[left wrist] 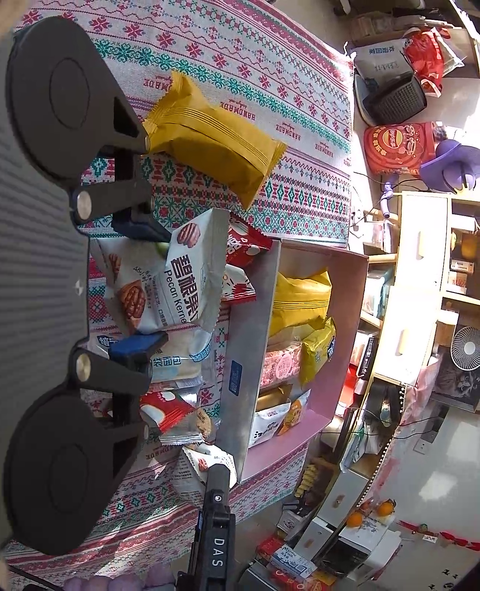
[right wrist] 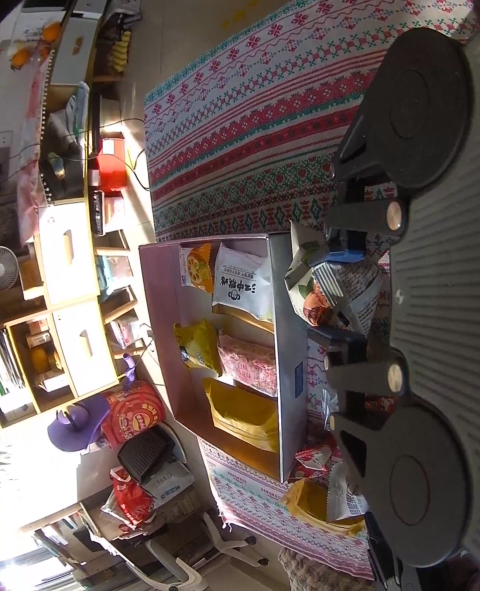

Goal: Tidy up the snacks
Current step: 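Lift the pecan bag with the left tool while the right grasps the second pecan bag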

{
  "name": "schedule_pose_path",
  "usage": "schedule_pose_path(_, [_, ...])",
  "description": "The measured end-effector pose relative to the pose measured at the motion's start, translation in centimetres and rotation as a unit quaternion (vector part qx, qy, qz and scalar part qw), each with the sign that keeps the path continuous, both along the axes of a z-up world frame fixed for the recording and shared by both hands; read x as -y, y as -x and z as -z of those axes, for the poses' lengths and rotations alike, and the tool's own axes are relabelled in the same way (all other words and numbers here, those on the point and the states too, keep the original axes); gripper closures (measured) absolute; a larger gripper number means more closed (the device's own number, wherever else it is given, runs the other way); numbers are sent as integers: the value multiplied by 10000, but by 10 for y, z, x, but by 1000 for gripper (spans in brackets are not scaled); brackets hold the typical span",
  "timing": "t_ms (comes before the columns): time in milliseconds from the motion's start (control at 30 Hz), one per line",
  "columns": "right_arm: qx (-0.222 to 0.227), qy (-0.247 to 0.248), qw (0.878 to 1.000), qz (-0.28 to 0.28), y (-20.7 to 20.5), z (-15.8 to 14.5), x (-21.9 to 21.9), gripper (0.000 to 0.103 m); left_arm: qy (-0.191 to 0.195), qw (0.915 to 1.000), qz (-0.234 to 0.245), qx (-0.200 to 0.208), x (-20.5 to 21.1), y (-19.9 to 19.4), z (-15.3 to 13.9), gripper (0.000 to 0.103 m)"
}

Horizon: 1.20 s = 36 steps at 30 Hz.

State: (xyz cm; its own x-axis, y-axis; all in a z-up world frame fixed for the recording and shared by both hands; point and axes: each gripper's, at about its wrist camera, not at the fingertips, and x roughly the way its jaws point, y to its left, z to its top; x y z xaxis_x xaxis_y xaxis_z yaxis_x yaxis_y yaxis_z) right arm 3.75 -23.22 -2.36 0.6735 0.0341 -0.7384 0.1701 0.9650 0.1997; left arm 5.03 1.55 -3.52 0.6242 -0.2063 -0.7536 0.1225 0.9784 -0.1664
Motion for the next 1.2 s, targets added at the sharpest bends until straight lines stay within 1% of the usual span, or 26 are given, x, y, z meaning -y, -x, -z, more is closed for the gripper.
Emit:
schedule_pose_path(100, [-14, 53, 10000, -64, 1, 0, -2, 73, 21, 10000, 14, -9, 1, 1, -1, 46])
schedule_pose_path(167, [-118, 89, 9998, -117, -1, 2, -3, 64, 19, 10000, 26, -19, 1, 1, -1, 46])
schedule_pose_path(233, [-272, 113, 9995, -106, -2, 8, -2, 58, 17, 10000, 29, -32, 1, 1, 0, 46])
schedule_pose_path(333, [-342, 129, 9992, -138, -3, 13, -3, 53, 11, 10000, 30, -62, 1, 0, 1, 46])
schedule_pose_path(500, [-422, 239, 9985, -258, -2, 16, -8, 51, -85, 9997, 88, -190, 5, 1, 5, 46])
schedule_pose_path(567, [-586, 280, 9974, -322, -3, 21, -11, 55, -134, 9996, 102, -242, 7, 1, 7, 46])
schedule_pose_path(700, [-551, 555, 9961, -408, 0, 18, -20, 62, -163, 9996, 124, -199, 7, 2, 5, 46])
schedule_pose_path(967, [-506, 641, 9955, -489, 4, 5, -24, 72, -286, 9992, 279, 5, 11, 4, -3, 46])
schedule_pose_path(1067, [-462, 697, 9948, -581, 7, -2, -27, 76, -295, 9990, 313, 69, 10, 4, -5, 46])
schedule_pose_path(1200, [-440, 730, 9943, -644, 9, -6, -30, 77, -292, 9989, 343, 126, 10, 4, -8, 46])
